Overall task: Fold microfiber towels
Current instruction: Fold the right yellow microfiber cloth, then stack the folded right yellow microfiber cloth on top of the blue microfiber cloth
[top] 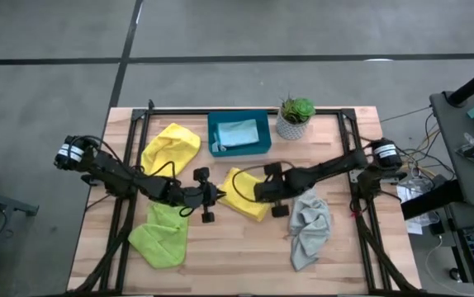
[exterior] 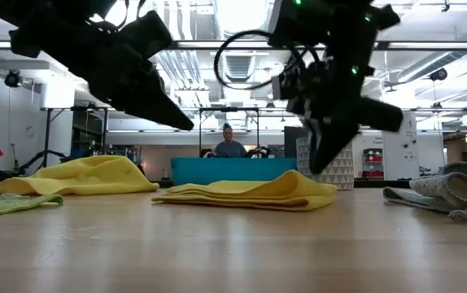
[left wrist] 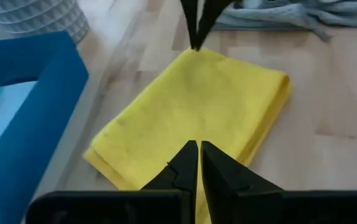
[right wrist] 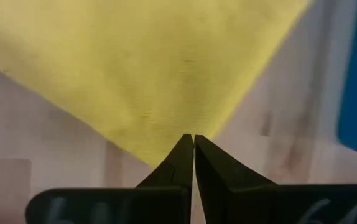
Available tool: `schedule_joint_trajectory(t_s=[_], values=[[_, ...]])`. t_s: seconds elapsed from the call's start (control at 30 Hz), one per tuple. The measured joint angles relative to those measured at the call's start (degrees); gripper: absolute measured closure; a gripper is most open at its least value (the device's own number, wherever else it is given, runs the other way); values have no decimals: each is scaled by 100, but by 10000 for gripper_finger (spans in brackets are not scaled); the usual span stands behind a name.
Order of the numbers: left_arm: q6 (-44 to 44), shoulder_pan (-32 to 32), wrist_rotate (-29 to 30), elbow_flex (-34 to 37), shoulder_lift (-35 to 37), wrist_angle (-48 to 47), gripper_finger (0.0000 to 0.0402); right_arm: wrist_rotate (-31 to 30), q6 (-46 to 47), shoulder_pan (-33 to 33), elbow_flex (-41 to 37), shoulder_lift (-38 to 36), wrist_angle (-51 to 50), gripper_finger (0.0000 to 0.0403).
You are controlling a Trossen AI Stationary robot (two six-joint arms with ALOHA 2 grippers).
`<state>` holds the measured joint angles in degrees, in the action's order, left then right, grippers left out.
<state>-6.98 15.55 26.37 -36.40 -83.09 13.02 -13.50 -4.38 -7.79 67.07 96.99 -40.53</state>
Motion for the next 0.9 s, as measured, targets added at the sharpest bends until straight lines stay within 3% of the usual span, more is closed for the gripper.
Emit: schedule_joint_trajectory(t_s=[0.13, 0.23, 0.37, 0.53, 0.73, 0.9], values=[[-270, -290, 31, 0, 0, -3, 395, 132, 283, 225, -7, -300, -30, 394], [-706, -607, -108, 0, 0, -26, 395, 635, 1288, 481, -26, -478, 4, 393], [-1077, -1164, -1132, 0, 4, -45, 395, 1103, 2532, 696, -198, -633, 75, 378], [-1374, -1740, -2166, 13, -54, -92, 388, 1645, 3932, 785, -629, -754, 256, 326], [-1585, -2184, -3063, 15, -61, -263, 322, 1851, 5831, 771, -925, -774, 555, 244], [-2016, -2404, -3104, 15, -92, -317, 236, 1792, 6877, 677, -953, -774, 856, 185]])
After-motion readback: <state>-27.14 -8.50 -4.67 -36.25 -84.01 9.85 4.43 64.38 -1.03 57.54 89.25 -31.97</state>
